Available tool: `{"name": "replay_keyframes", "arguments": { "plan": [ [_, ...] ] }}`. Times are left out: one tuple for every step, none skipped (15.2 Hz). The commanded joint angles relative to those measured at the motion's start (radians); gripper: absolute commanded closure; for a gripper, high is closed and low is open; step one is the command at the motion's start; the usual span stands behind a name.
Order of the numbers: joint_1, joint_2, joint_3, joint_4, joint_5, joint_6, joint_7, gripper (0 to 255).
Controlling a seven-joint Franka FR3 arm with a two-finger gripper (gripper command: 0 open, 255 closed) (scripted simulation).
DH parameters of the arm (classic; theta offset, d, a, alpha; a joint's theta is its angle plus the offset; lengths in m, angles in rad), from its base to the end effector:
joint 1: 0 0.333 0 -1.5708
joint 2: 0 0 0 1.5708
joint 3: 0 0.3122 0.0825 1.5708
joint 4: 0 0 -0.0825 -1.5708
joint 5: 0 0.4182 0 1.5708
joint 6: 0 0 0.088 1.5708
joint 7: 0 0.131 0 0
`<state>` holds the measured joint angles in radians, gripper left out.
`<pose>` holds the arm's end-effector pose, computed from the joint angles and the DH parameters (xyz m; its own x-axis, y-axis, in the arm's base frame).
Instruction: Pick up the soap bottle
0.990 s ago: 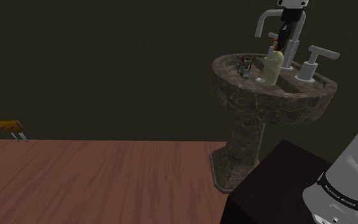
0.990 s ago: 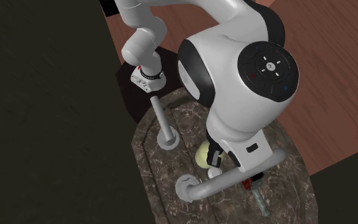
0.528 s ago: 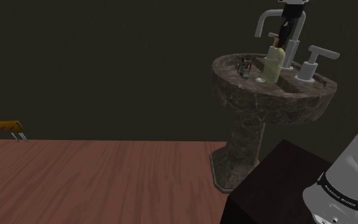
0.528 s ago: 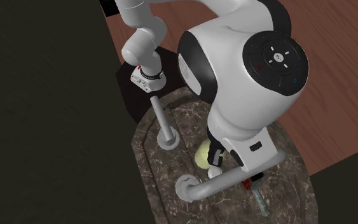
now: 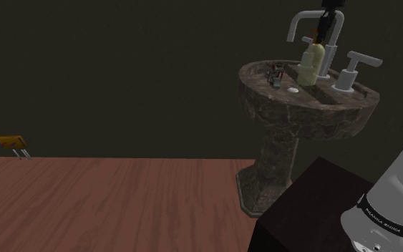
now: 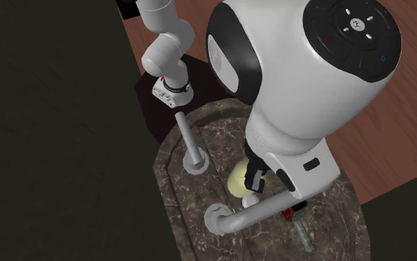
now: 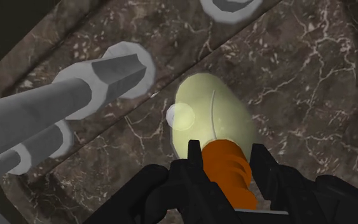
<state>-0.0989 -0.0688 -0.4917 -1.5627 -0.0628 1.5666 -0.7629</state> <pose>0.4647 -0.3326 0.6355 0.9851 0.1699 0.0258 0.1679 -0.9836 0.0664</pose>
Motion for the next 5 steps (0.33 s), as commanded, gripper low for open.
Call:
{"name": "replay_keyframes", "arguments": {
  "plan": [
    [-0.002, 0.016, -0.003, 0.046, 0.008, -0.032, -0.006, 255],
    [-0.002, 0.023, -0.004, 0.067, 0.011, -0.047, -0.009, 255],
    [-0.003, 0.030, -0.006, 0.089, 0.014, -0.062, -0.012, 255],
    [-0.004, 0.031, -0.006, 0.092, 0.015, -0.065, -0.012, 255],
    [-0.004, 0.031, -0.006, 0.092, 0.015, -0.065, -0.012, 255]
  ]
}}
